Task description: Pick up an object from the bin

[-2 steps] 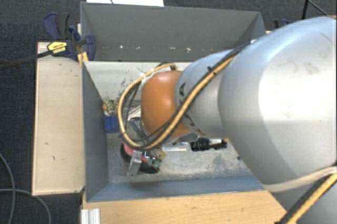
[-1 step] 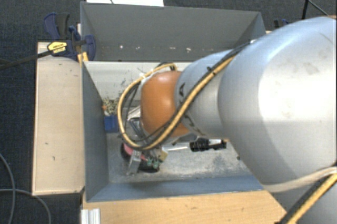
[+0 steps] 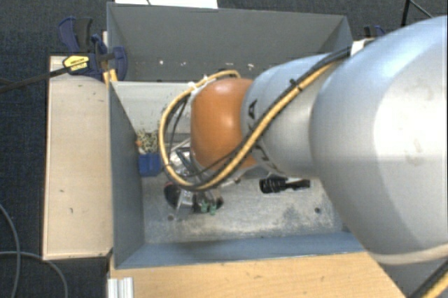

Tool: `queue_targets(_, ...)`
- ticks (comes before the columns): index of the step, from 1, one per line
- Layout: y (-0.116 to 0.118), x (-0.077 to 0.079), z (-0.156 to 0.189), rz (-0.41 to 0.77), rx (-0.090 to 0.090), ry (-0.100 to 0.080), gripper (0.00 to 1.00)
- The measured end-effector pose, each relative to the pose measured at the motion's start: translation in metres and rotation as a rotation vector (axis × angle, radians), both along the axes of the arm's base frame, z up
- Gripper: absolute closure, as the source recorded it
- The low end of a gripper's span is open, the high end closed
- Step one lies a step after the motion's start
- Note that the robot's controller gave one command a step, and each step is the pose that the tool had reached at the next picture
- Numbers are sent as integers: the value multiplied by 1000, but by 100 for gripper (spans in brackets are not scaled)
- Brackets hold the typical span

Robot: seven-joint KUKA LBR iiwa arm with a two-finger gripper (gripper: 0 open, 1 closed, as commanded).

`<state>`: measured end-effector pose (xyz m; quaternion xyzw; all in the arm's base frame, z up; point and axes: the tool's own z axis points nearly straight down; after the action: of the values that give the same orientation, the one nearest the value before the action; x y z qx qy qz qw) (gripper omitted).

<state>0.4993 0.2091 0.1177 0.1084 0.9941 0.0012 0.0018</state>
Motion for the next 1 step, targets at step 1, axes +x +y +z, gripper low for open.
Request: queue_targets(1, 0, 1, 37, 5, 0, 1, 100)
